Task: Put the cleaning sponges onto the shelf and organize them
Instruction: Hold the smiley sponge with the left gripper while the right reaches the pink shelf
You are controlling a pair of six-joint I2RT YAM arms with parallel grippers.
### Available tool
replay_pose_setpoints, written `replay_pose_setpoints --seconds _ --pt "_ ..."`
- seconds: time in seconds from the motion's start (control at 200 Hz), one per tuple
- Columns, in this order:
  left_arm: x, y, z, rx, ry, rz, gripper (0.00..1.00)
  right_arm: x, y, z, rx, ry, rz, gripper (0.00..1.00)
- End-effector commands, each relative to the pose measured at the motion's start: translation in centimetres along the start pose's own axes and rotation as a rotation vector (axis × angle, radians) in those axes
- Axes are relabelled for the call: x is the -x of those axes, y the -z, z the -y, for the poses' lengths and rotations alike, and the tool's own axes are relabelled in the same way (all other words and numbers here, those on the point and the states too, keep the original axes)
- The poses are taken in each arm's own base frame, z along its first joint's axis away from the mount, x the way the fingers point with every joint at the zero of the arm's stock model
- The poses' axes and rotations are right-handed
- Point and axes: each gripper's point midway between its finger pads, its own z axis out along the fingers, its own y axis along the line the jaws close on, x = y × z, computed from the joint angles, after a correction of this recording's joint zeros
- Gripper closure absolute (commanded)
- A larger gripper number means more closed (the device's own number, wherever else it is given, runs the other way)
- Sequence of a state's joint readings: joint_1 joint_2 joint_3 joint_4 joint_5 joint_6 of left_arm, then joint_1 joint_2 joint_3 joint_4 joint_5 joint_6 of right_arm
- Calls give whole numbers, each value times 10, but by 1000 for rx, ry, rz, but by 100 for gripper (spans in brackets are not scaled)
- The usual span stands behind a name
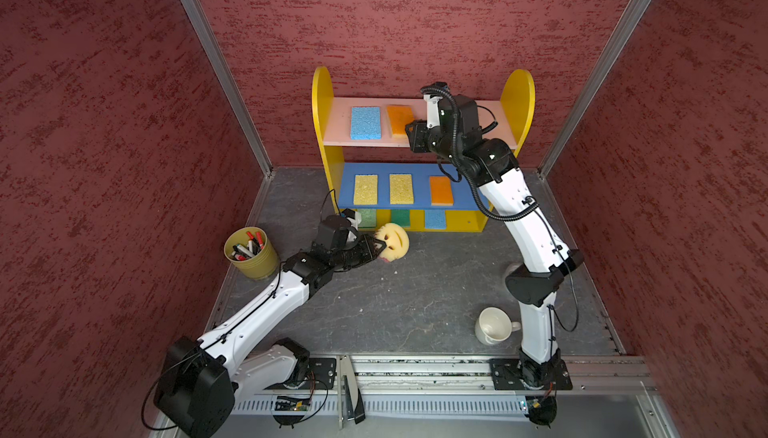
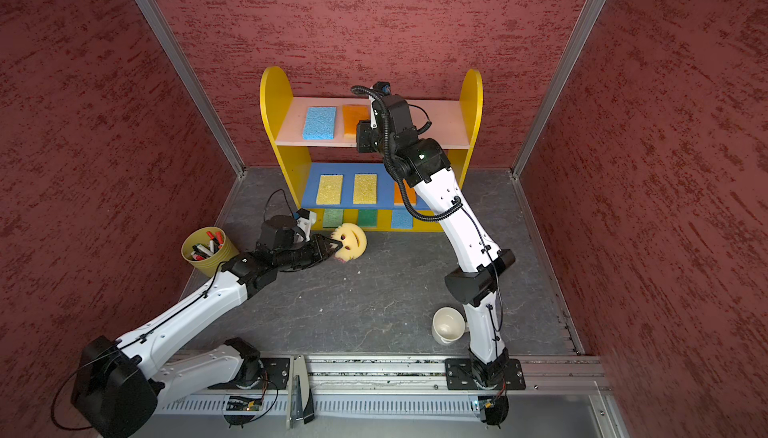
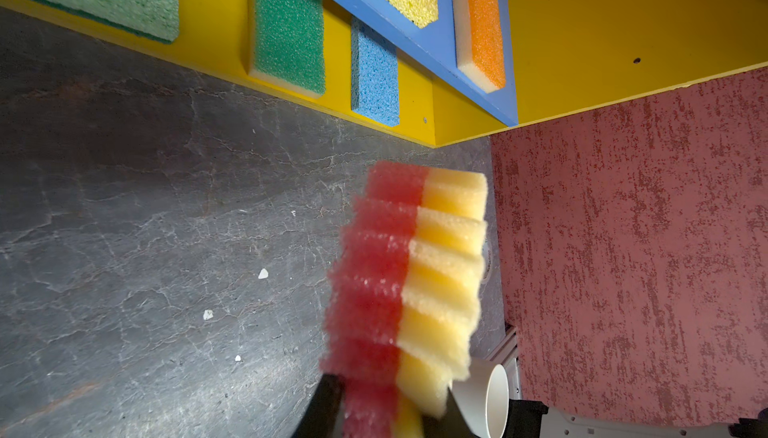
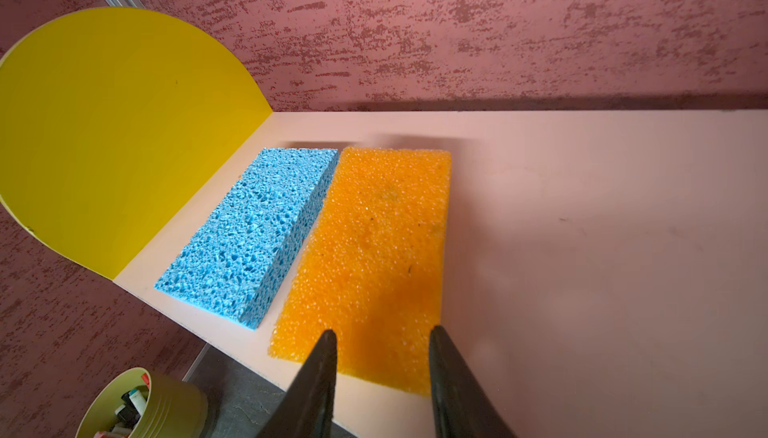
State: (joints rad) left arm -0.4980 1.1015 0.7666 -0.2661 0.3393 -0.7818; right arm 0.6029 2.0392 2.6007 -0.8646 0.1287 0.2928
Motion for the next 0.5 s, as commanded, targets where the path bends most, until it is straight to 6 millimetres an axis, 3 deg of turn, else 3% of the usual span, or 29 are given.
replay_pose_setpoints --seconds 0.0,0.496 --pt "2 -1 1 -19 0 9 77 17 17 7 -19 -21 38 60" --pt "1 -2 2 -27 10 6 77 34 33 9 -19 -25 95 59"
